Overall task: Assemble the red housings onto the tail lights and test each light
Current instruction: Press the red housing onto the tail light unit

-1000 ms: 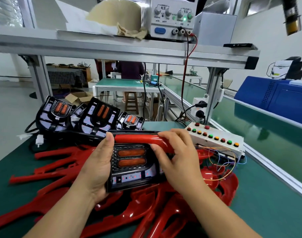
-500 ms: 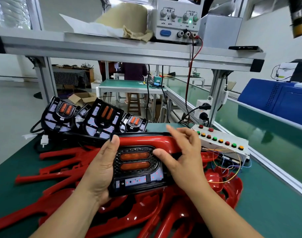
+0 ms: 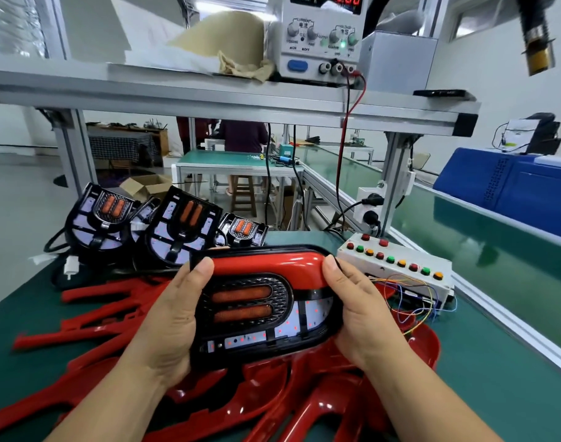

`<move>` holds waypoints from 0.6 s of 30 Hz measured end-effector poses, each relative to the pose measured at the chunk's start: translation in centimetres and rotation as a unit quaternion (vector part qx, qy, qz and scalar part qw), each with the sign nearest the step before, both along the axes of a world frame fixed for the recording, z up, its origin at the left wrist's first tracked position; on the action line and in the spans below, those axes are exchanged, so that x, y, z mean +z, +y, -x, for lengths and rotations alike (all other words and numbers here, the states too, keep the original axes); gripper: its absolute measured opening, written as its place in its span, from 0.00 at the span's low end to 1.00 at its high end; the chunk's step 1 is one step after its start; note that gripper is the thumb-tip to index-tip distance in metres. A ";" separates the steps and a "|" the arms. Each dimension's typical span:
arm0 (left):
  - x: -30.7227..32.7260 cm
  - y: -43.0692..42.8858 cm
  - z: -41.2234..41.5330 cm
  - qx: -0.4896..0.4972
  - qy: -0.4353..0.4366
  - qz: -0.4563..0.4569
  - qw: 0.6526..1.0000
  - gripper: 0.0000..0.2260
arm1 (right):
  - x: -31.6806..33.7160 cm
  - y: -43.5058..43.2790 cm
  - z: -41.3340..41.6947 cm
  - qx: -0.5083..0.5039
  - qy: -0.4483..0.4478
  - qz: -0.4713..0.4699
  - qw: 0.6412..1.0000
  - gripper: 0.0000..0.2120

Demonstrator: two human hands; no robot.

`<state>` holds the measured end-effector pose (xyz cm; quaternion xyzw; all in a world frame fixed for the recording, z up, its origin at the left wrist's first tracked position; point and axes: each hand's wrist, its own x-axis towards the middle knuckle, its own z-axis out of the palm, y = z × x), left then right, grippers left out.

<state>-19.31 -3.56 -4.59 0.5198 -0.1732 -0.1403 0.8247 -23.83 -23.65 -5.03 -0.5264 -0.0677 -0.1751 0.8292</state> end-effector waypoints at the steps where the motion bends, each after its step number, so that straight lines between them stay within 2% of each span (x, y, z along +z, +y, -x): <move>1: 0.1 0.0 0.0 -0.005 0.001 0.000 1.000 0.27 | 0.0 0.0 0.0 -0.008 0.002 0.004 1.000 0.16; 10: -0.6 -0.7 0.0 0.022 0.021 0.027 0.999 0.22 | -0.1 -0.1 0.1 -0.036 0.011 0.017 0.999 0.10; 18: -0.6 -0.7 -0.2 0.043 0.018 0.000 0.999 0.24 | 0.1 0.1 0.0 -0.028 0.016 0.019 0.999 0.09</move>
